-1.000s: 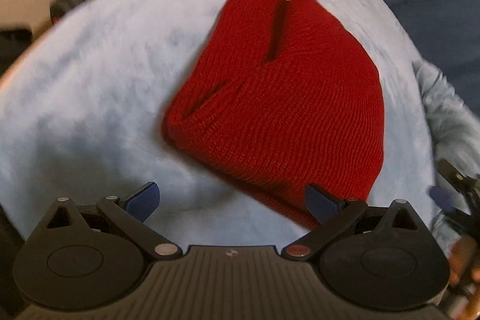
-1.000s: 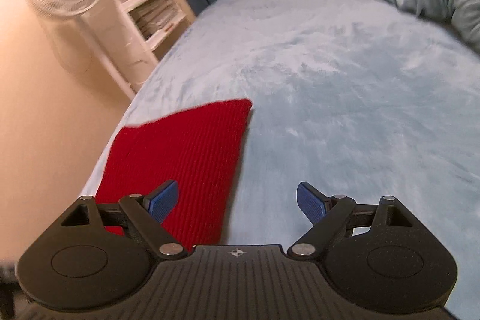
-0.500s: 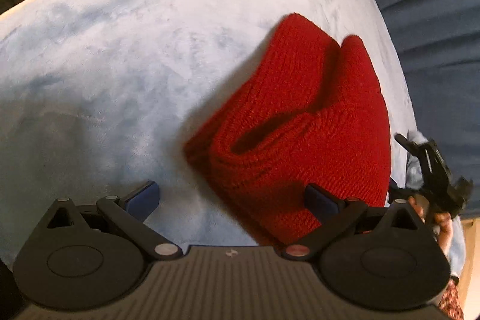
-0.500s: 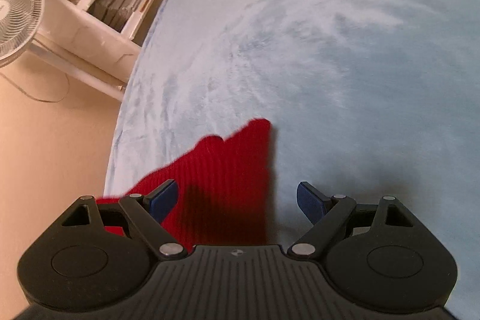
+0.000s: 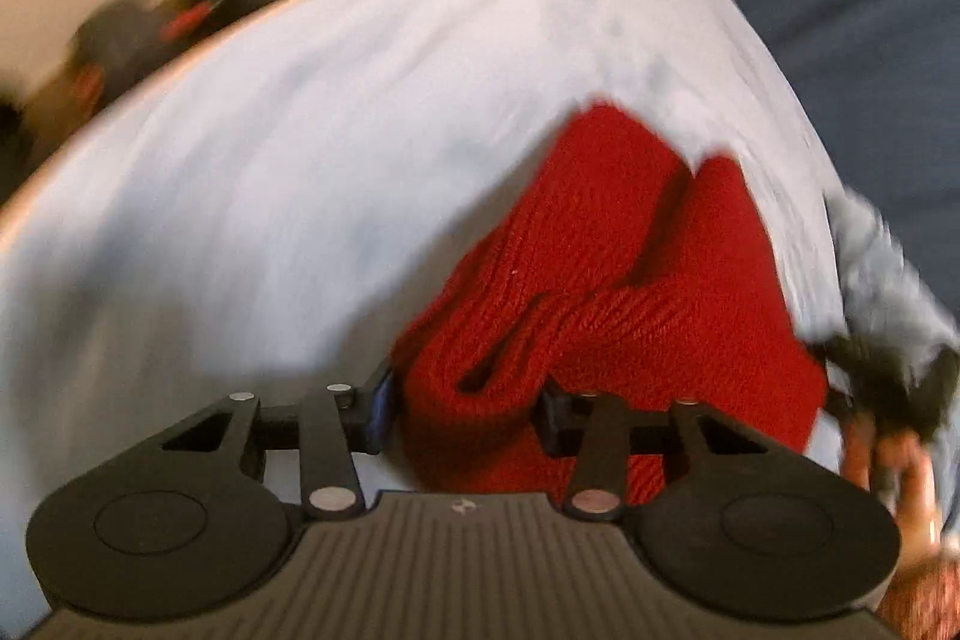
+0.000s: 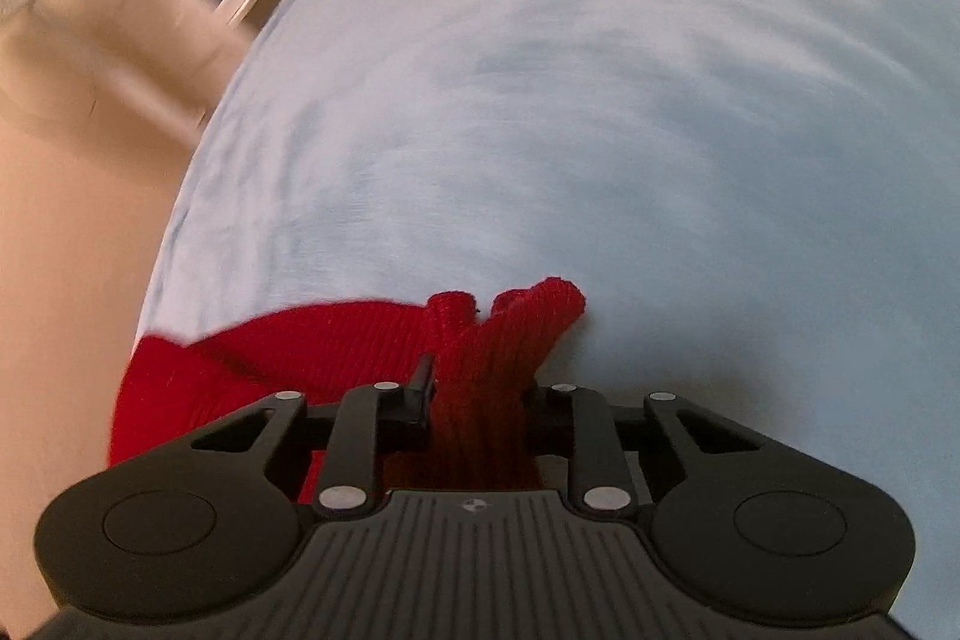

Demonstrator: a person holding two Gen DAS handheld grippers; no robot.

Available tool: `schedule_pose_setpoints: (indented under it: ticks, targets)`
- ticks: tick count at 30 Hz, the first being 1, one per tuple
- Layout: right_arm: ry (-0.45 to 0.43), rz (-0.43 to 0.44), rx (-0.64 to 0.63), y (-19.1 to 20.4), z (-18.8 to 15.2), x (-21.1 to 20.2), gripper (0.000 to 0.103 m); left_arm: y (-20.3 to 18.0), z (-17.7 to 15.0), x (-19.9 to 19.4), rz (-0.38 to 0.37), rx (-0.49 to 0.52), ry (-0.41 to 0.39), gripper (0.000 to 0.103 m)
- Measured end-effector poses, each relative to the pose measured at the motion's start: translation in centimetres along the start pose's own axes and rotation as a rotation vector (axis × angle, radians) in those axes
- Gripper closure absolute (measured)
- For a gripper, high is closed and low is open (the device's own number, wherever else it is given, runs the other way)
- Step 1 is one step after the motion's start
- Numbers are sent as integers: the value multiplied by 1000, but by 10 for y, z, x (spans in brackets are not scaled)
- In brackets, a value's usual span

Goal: Fold small clothes
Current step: 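Grasp the bundle edge with the left tool while the right tool grasps the other edge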

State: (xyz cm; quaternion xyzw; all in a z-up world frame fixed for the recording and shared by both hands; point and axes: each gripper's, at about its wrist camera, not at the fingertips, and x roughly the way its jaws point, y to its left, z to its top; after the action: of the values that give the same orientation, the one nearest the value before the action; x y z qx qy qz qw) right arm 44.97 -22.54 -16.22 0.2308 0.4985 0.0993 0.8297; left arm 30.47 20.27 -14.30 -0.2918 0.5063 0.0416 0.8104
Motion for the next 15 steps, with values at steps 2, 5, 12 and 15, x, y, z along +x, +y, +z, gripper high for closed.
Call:
schedule_pose_setpoints:
  ticks: [2, 5, 12, 15]
  targets:
    - [-73, 3, 153, -39, -54, -42, 81, -30, 44, 17, -4, 187, 36, 55]
    - [-174, 32, 454, -77, -156, -86, 82, -94, 88, 53, -26, 435, 104, 55]
    - [-286, 35, 652, -77, -249, -98, 83, -170, 87, 76, 64, 643, 111, 54]
    - [-260, 26, 617, -79, -236, -101, 77, -147, 96, 64, 72, 581, 85, 47]
